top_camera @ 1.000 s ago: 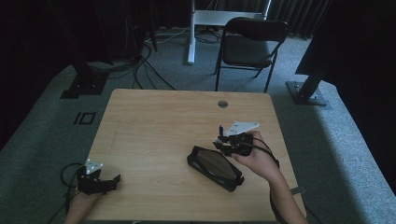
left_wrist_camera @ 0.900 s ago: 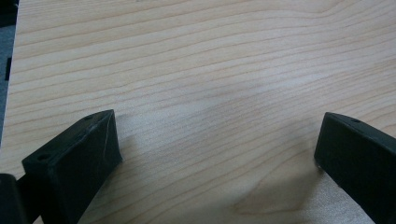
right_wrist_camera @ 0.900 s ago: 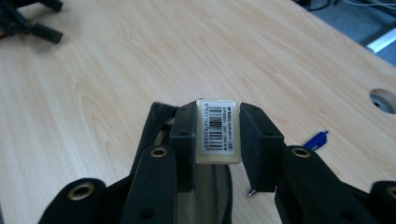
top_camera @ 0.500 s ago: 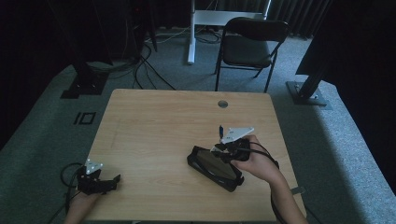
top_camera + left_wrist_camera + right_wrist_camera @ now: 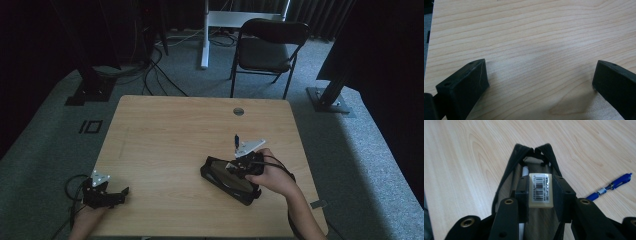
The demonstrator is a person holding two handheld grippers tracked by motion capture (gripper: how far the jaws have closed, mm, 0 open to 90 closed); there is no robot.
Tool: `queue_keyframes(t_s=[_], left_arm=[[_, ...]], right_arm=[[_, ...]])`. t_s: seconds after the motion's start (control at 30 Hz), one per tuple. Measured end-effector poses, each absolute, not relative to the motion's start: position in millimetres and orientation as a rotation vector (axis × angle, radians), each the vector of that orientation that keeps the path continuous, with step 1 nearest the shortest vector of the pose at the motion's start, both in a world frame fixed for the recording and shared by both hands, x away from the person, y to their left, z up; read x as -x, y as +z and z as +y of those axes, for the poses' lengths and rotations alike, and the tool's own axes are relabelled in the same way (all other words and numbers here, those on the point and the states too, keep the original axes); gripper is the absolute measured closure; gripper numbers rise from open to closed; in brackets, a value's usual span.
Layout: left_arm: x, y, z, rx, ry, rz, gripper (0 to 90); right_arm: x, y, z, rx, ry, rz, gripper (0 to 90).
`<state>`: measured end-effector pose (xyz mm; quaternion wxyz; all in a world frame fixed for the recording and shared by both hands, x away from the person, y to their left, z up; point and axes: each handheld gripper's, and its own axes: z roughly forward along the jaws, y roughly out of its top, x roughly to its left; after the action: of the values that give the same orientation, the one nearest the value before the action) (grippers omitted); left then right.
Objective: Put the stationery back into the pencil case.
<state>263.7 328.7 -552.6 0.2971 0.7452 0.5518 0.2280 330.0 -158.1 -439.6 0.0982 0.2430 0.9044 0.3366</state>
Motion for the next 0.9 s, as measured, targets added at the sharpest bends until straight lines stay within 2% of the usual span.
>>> queue_keyframes(t_s=[0.9], left_arm=[[-264, -552, 329, -1.983, 0.606, 1.466, 0.2]], right_arm=[[-339, -470, -133, -0.715, 0.769, 2.797, 68.0]])
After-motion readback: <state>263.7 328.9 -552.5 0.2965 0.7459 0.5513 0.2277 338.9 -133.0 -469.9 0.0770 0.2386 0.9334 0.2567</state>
